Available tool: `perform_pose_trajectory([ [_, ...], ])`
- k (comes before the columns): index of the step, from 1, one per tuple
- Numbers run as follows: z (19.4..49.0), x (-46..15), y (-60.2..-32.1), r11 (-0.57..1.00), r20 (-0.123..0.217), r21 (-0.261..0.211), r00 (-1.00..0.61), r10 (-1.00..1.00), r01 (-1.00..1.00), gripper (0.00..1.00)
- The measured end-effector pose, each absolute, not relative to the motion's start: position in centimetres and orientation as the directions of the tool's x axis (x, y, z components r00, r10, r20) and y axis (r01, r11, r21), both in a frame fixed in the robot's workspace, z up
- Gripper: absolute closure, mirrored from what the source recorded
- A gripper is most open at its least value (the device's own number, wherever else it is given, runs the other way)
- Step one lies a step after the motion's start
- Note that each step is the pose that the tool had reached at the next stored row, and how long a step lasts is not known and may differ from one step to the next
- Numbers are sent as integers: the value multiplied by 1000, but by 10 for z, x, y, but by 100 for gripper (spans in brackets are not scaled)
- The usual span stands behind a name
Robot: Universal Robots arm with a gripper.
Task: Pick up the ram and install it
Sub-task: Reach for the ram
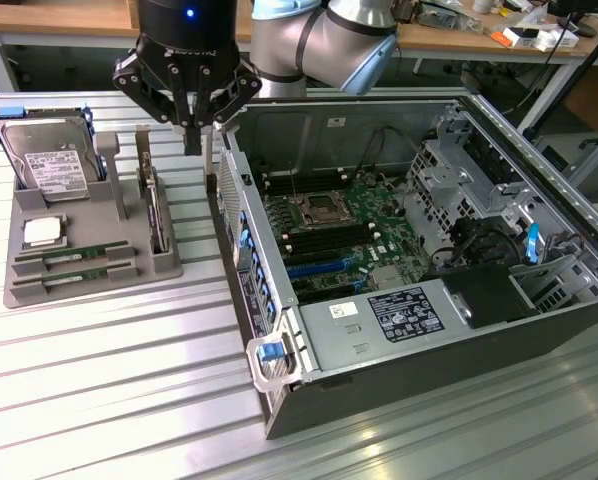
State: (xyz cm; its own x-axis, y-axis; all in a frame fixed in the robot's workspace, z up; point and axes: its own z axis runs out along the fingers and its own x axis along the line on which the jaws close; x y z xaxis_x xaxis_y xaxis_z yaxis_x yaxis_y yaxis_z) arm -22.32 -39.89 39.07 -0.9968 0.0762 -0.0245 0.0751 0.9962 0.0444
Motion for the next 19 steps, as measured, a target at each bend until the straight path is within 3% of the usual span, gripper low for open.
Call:
perform_pose_trajectory([
  [19, 390, -244, -399, 996, -24, 44, -997, 76, 75, 89],
])
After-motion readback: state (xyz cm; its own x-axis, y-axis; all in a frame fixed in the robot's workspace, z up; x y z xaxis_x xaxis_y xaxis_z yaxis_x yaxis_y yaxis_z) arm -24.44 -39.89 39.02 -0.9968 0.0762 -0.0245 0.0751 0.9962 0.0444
